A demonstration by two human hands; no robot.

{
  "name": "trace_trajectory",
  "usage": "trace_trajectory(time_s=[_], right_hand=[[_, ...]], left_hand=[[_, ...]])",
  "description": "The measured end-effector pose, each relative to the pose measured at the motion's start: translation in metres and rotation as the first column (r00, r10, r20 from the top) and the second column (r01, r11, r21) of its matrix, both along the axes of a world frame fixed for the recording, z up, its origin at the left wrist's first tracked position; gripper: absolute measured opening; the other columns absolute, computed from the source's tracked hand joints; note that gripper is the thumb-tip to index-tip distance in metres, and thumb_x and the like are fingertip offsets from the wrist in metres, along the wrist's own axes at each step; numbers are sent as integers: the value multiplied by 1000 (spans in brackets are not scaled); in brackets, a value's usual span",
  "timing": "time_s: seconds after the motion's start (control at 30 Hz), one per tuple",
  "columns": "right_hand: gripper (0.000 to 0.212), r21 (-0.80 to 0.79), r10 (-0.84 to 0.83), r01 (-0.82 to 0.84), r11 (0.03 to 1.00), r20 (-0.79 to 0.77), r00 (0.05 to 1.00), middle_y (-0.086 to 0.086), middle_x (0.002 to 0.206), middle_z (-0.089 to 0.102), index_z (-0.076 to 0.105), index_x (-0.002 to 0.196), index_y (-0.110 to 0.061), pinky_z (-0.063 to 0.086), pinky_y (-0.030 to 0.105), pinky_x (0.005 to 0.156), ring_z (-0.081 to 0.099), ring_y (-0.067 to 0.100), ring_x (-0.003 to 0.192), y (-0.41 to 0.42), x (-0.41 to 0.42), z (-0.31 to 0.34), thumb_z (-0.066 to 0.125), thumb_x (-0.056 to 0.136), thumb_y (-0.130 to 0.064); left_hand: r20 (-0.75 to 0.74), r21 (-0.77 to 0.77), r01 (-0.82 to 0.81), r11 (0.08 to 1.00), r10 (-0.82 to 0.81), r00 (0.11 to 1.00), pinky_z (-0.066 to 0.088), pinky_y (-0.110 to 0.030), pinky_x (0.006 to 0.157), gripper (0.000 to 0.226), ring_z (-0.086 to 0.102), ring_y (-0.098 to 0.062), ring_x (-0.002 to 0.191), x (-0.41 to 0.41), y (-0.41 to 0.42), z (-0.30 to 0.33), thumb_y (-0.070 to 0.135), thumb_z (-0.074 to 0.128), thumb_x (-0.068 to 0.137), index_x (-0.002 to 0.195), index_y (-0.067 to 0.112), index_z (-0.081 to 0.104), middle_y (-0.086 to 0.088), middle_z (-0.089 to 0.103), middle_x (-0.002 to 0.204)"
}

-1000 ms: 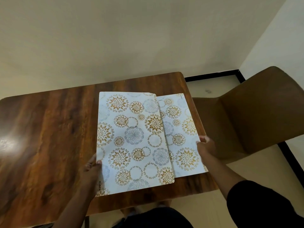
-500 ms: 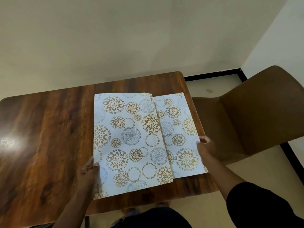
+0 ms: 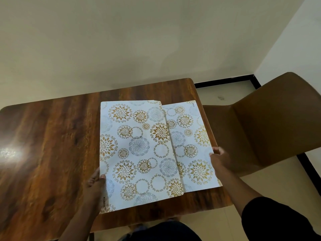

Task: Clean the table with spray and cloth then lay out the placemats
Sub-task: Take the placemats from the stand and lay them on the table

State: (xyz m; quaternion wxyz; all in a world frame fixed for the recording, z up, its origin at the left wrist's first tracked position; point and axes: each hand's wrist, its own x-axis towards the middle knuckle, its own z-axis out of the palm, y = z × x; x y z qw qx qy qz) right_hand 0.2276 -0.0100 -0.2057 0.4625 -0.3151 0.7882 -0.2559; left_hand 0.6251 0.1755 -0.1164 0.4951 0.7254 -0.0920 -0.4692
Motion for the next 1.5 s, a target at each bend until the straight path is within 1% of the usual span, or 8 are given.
trace_trajectory(time_s=[0.13, 0.3, 0.6, 0.77, 0.93, 1.1, 1.23, 1.5], right_hand=[[20, -10, -5, 5, 1000, 3, 1000, -1, 100, 71, 67, 110, -24, 48, 27, 53, 70, 21, 77, 0, -1, -4, 63, 96, -11], [20, -5, -42, 42, 999, 23, 999, 1, 100, 73, 67, 107, -25, 53, 31, 57, 71, 22, 78, -2, -2, -10, 64, 94, -10], [19, 7, -14, 14, 1000, -16, 1000, 1, 102, 72, 66, 112, -24, 49, 28, 53, 70, 22, 75, -4, -1, -6, 63, 96, -14], [18, -21, 153, -162, 986, -241, 959, 2, 107, 72, 65, 112, -20, 46, 28, 63, 68, 21, 85, -5, -2, -3, 60, 99, -31], [18, -43, 232, -270, 962, -394, 889, 1, 107, 71, 66, 109, -19, 40, 28, 68, 59, 16, 84, -17, -4, -2, 58, 101, -33], [15, -44, 226, -260, 965, -371, 901, 4, 109, 71, 68, 107, -18, 39, 28, 67, 56, 17, 84, -38, 0, -3, 60, 101, -28], [7, -43, 181, -206, 978, -328, 927, 5, 102, 73, 70, 94, -18, 38, 28, 63, 58, 20, 84, -47, -2, -9, 67, 94, -24], [3, -22, 116, -128, 991, -294, 949, 0, 91, 64, 70, 94, -18, 35, 24, 57, 57, 20, 81, -48, 0, -13, 68, 93, -20]], left_hand=[[1, 9, 7, 1000, -7, 1000, 65, -29, 52, 45, 81, -17, 66, 4, 0, -4, 3, 45, 117, 160, 13, 53, -13, 75, 123], [1, 26, 0, 1000, 0, 1000, 66, -31, 53, 43, 80, -22, 68, 4, -1, -3, 5, 46, 117, 157, 18, 56, -9, 77, 115], [23, 50, -3, 999, 2, 1000, 66, -33, 54, 47, 80, -24, 68, 6, 2, -1, 8, 49, 116, 161, 20, 52, -11, 78, 114], [28, 20, 11, 1000, -11, 1000, 65, -30, 54, 42, 79, -28, 78, 6, 3, -2, 5, 46, 117, 156, 18, 58, -23, 74, 132], [27, 33, -7, 999, 6, 1000, 66, -31, 53, 44, 81, -23, 69, 7, 8, -4, 6, 49, 116, 158, 17, 56, -17, 77, 123], [33, 36, -24, 999, 22, 999, 67, -33, 54, 43, 82, -24, 73, 10, 13, -6, 6, 49, 116, 156, 18, 58, -18, 77, 124], [58, 31, -18, 999, 16, 998, 66, -31, 53, 35, 81, -22, 70, 6, 16, -6, 6, 48, 116, 138, 28, 63, -15, 77, 119], [86, 42, -40, 998, 37, 996, 68, -36, 58, 45, 74, -45, 101, 9, 23, -22, 8, 50, 116, 158, 23, 58, -23, 75, 132]])
